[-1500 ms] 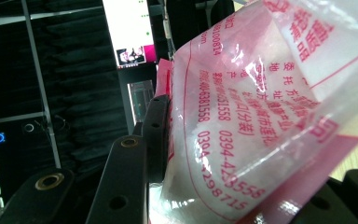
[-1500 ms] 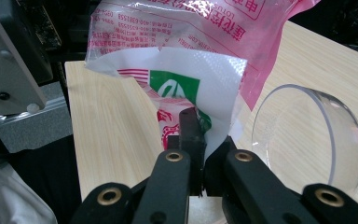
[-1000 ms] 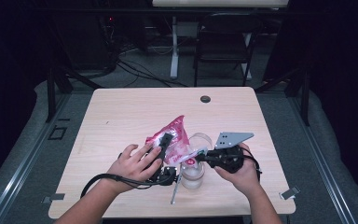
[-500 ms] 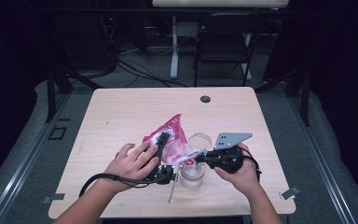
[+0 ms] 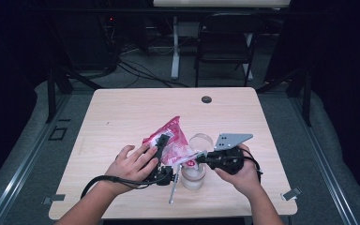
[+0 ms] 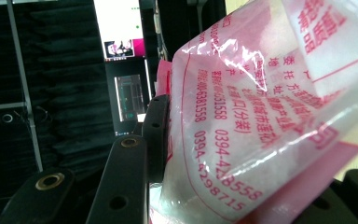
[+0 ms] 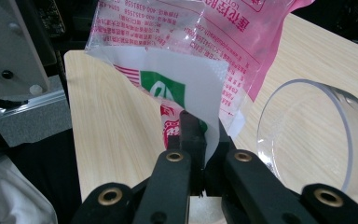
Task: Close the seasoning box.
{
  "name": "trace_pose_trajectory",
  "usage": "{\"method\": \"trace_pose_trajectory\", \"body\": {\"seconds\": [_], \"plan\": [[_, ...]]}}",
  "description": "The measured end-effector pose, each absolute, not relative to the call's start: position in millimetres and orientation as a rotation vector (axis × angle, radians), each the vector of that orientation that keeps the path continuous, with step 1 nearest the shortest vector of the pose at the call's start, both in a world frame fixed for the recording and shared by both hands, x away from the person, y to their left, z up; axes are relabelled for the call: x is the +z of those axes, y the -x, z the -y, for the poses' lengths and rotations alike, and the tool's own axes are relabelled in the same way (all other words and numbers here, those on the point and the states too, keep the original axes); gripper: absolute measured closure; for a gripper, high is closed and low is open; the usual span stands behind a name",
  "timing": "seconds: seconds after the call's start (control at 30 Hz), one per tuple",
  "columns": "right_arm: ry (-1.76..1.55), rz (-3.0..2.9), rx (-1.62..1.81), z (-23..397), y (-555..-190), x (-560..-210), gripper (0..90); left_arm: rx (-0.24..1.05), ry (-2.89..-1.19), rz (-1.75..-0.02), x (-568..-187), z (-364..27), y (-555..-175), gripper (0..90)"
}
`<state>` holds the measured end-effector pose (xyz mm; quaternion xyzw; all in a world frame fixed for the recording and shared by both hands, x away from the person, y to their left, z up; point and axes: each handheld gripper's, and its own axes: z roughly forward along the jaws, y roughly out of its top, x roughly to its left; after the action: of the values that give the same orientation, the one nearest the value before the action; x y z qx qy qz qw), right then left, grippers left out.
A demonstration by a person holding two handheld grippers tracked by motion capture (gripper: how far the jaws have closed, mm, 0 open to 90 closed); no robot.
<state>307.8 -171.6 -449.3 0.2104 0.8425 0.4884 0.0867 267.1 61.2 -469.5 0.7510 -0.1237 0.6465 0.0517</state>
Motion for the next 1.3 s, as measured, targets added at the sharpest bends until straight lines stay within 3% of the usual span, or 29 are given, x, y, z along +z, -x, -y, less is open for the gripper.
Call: {"method": "trace_pose_trajectory", "body": {"seconds": [1.3], "plan": [[-0.596, -2.523, 1.438, 163, -305, -450, 90.0, 1.806, -2.361, 0.177, -482, -75, -267, 68.6]]}}
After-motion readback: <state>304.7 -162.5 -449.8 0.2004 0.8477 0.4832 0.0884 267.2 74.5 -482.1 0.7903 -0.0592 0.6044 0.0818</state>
